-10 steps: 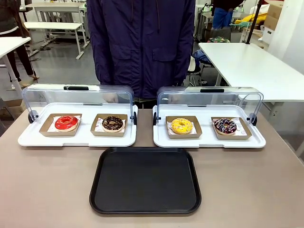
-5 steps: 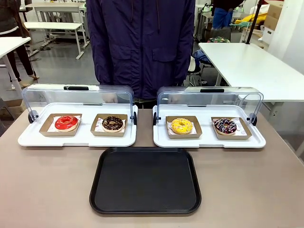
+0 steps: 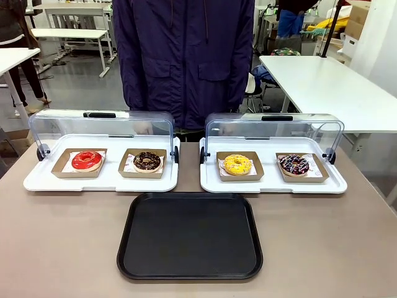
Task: Move the third donut from the left to the tray.
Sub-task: Pick up the Paper togo box containing the Donut indicated by the person and place it on the Handle tray.
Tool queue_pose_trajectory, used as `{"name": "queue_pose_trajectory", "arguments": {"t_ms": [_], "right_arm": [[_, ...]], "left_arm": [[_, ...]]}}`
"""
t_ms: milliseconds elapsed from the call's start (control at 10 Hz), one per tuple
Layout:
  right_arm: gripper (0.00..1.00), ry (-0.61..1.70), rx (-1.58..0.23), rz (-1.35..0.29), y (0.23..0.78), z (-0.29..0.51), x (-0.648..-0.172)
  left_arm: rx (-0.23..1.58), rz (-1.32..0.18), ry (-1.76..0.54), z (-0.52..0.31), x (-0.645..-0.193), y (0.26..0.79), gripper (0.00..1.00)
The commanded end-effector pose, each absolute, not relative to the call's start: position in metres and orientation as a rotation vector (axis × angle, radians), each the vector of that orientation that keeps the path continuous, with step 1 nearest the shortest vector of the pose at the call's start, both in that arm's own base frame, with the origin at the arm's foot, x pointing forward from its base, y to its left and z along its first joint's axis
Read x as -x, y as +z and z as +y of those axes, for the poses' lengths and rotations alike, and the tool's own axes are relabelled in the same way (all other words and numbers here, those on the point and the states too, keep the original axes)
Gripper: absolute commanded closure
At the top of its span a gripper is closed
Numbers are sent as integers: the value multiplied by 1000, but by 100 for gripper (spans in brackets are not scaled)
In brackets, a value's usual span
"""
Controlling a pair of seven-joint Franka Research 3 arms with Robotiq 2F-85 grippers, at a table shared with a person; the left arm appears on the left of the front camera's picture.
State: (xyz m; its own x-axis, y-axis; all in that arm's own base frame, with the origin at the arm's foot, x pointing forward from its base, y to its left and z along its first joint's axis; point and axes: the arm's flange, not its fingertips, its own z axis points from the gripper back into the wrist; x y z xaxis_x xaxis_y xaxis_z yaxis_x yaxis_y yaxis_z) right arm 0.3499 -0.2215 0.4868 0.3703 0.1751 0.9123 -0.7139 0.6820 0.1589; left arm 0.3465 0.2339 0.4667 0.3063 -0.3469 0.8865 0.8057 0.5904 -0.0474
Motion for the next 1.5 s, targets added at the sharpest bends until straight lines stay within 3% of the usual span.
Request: {"name": "queue_pose_trajectory", "arguments": {"t_ms": [0,1400], "right_arm": [[0,621,-609,-1054,488,-221,-350],[0,621,-609,-1054,488,-221,-350]], "left_arm": [[546,-980,-825,235,-346,468,0],[546,-980,-825,235,-346,468,0]]}}
